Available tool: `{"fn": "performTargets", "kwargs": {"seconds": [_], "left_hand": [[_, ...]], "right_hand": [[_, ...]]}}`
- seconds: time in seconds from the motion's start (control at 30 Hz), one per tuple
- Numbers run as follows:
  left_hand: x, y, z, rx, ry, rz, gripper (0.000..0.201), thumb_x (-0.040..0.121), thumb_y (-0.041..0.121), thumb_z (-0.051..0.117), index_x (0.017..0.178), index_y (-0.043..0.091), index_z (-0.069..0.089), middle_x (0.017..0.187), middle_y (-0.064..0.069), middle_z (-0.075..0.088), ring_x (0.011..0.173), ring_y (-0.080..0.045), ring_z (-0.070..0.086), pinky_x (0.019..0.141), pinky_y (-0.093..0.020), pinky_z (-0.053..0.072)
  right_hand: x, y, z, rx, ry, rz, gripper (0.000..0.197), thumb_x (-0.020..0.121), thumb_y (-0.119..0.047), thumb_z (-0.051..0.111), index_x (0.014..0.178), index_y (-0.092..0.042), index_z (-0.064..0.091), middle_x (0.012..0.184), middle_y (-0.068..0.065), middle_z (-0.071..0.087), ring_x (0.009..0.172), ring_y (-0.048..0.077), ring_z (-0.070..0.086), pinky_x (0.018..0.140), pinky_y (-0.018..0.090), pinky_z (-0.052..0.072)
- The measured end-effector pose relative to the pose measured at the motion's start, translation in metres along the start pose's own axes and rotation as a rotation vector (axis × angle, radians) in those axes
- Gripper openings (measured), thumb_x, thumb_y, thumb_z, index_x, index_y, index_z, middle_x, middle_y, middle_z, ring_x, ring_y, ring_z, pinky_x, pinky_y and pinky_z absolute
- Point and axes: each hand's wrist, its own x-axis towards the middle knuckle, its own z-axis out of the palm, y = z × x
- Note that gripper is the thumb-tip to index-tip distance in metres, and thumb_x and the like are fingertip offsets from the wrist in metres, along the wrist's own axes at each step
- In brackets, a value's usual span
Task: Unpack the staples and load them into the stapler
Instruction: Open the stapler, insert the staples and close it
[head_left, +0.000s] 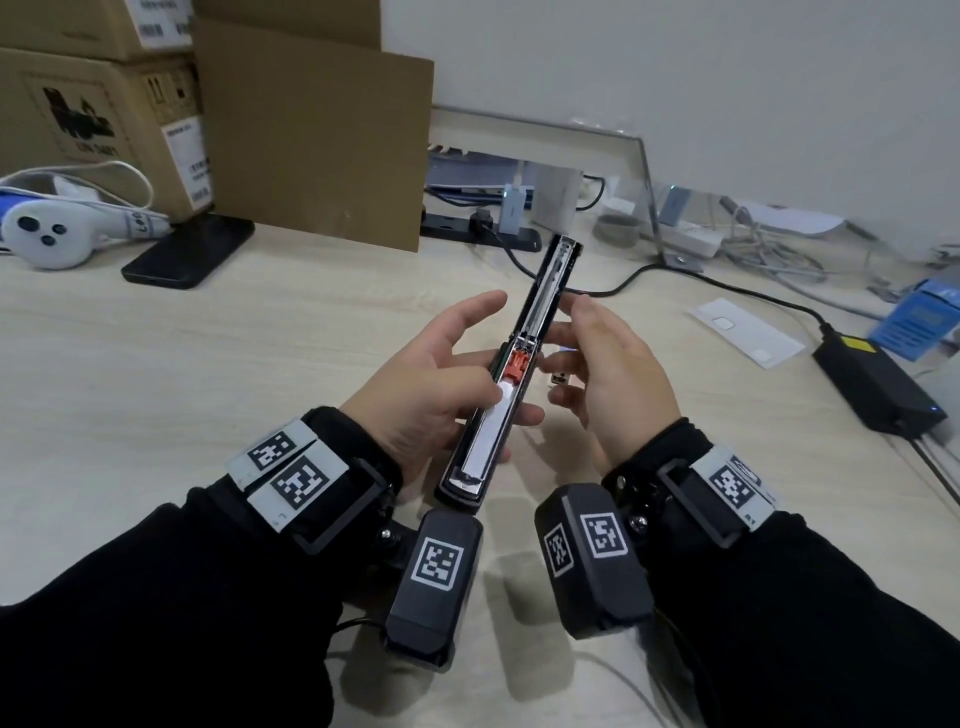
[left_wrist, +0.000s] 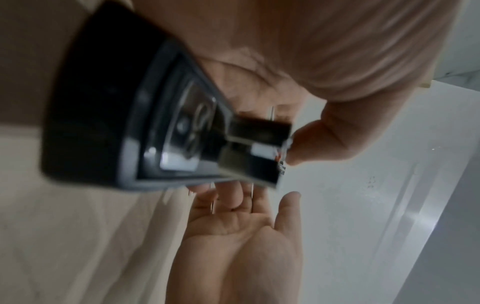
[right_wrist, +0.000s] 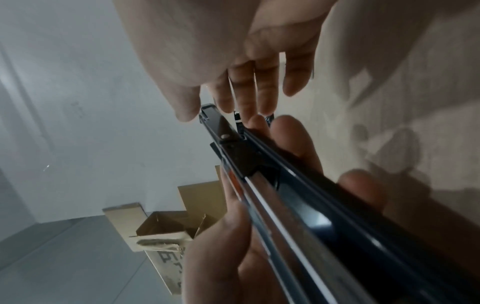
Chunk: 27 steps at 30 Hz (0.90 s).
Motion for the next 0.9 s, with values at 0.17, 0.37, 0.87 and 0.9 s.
{"fn": "performTargets", "kwargs": {"seconds": [0.17, 0.37, 0.87, 0.9], "left_hand": [[-0.001, -0.001, 0.001, 0.035, -0.110, -0.019, 0.093, 0.072, -0.013, 0.050, 0.146, 0.042, 0.038, 0.119, -0.018, 0.073, 0.095, -0.043, 0.072, 0.071, -0.048, 0.054], [0.000, -0.003, 0.004, 0.006, -0.199, -0.061, 0.102, 0.070, -0.013, 0.061, 0.147, 0.047, 0.033, 0.124, -0.026, 0.068, 0.100, -0.044, 0.071, 0.066, -0.051, 0.060], [0.000, -0.004, 0.002, 0.164, -0.012, -0.144, 0.045, 0.091, -0.002, 0.055, 0.131, 0.019, 0.060, 0.106, -0.008, 0.078, 0.075, -0.025, 0.074, 0.045, -0.031, 0.055], [-0.001, -0.004, 0.002, 0.171, -0.006, -0.139, 0.045, 0.091, -0.001, 0.056, 0.131, 0.019, 0.060, 0.106, -0.008, 0.079, 0.074, -0.024, 0.074, 0.045, -0.030, 0.054]], "right_hand": [[-0.002, -0.005, 0.003, 0.255, -0.060, 0.046, 0.038, 0.103, -0.045, 0.038, 0.111, -0.020, 0.065, 0.110, 0.010, 0.076, 0.093, 0.025, 0.066, 0.081, 0.045, 0.050], [-0.002, -0.011, -0.001, 0.427, -0.034, -0.036, 0.028, 0.104, -0.025, 0.044, 0.129, -0.017, 0.054, 0.091, 0.011, 0.072, 0.080, 0.021, 0.065, 0.068, 0.035, 0.049], [0.000, -0.009, -0.009, 0.430, -0.085, -0.257, 0.027, 0.096, -0.014, 0.049, 0.120, -0.020, 0.060, 0.095, 0.011, 0.072, 0.090, 0.030, 0.065, 0.075, 0.034, 0.053], [-0.001, -0.008, -0.010, 0.410, -0.111, -0.282, 0.029, 0.094, -0.012, 0.050, 0.119, -0.018, 0.061, 0.096, 0.011, 0.072, 0.092, 0.030, 0.065, 0.076, 0.034, 0.053]]}}
